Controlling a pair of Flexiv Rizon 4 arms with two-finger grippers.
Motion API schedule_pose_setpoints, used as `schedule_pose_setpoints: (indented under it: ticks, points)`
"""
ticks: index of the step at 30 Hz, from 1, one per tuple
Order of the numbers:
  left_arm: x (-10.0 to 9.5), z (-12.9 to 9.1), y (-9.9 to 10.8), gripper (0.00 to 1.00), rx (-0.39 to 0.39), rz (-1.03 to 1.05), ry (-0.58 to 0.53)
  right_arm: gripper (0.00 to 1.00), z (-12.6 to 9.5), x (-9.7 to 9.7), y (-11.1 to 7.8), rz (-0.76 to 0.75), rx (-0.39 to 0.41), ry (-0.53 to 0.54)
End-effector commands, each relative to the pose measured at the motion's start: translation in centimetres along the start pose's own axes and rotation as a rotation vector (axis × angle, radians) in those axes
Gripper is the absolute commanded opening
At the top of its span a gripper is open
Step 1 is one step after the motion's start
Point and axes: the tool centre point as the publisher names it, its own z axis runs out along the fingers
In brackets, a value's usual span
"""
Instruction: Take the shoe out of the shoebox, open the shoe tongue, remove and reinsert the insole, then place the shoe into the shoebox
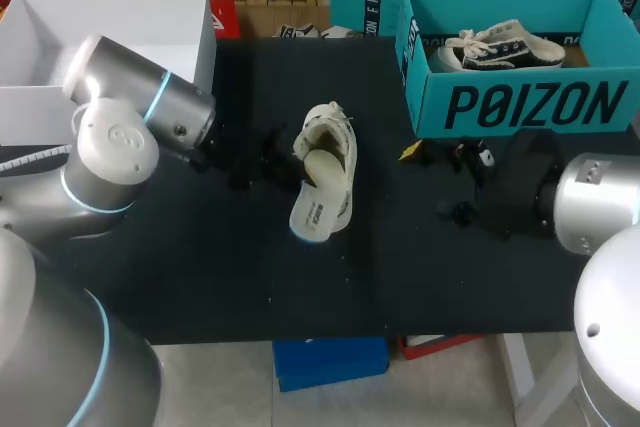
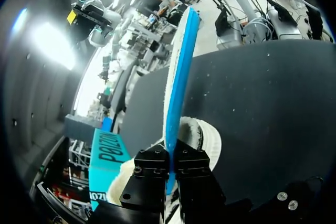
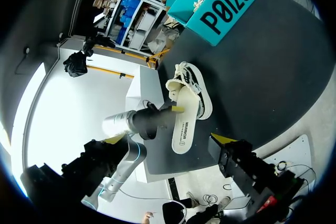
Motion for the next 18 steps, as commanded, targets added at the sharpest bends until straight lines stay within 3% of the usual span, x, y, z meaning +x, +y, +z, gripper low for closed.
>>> schedule_pose_setpoints:
  ticks: [1,18]
  points:
    - [0.0,0.3,0.6,0.0,-0.005,-0.002,0.003,1.0,-0.4,-0.7,0.1,0.013,0.074,0.015]
    - [-0.1,0.4,2.5,0.0,-0.031,-0.014,-0.002,1.0,-0.4,-0.7,0.1,0.013,0.074,0.015]
